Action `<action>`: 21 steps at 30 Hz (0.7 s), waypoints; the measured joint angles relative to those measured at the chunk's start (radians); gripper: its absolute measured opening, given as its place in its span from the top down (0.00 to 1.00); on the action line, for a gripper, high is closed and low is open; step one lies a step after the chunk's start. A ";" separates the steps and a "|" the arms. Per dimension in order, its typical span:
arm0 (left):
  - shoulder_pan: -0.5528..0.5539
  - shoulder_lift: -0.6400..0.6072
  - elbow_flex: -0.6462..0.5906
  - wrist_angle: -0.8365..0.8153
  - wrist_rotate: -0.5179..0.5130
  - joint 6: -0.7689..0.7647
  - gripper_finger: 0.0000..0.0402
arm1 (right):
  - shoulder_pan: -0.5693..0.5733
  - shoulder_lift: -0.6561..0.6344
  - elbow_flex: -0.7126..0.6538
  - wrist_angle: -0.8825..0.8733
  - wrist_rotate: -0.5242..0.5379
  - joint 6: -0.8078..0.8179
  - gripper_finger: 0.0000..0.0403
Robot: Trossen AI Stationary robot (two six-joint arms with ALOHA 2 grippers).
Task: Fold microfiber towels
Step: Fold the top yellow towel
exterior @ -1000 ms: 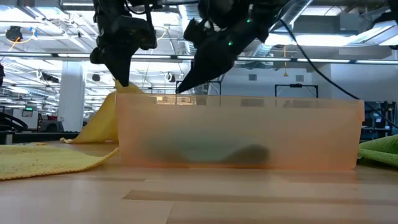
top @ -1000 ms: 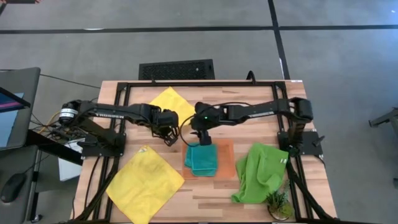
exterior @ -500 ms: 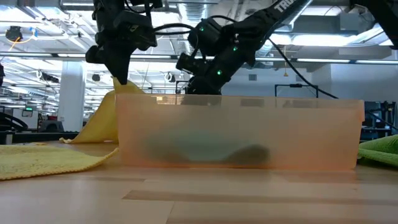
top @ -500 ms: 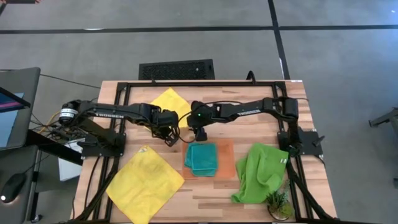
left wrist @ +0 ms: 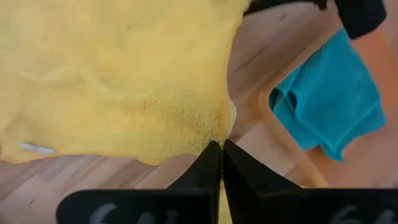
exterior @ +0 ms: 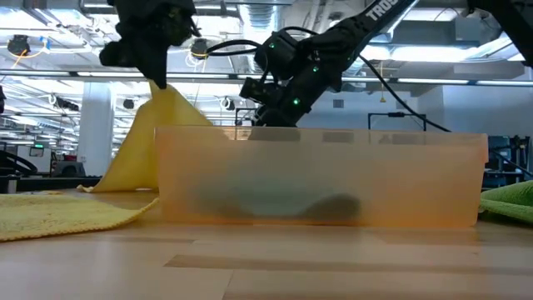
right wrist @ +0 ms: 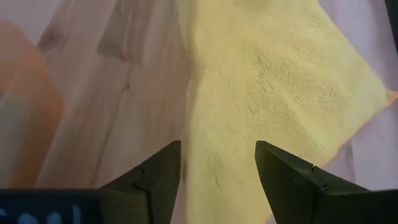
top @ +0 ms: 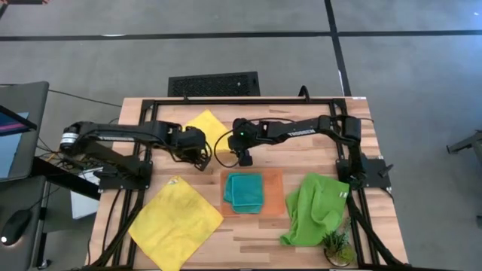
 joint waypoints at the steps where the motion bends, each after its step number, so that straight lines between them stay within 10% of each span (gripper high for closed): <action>1: 0.000 -0.014 0.000 -0.007 -0.009 -0.009 1.00 | -0.001 0.000 0.000 0.002 0.000 0.000 0.43; 13: 0.000 -0.152 0.000 -0.076 -0.119 -0.072 1.00 | -0.008 0.000 0.000 -0.024 0.001 0.000 0.44; 21: 0.000 -0.196 0.000 -0.109 -0.155 -0.097 1.00 | -0.009 0.000 -0.001 -0.055 0.002 0.000 0.62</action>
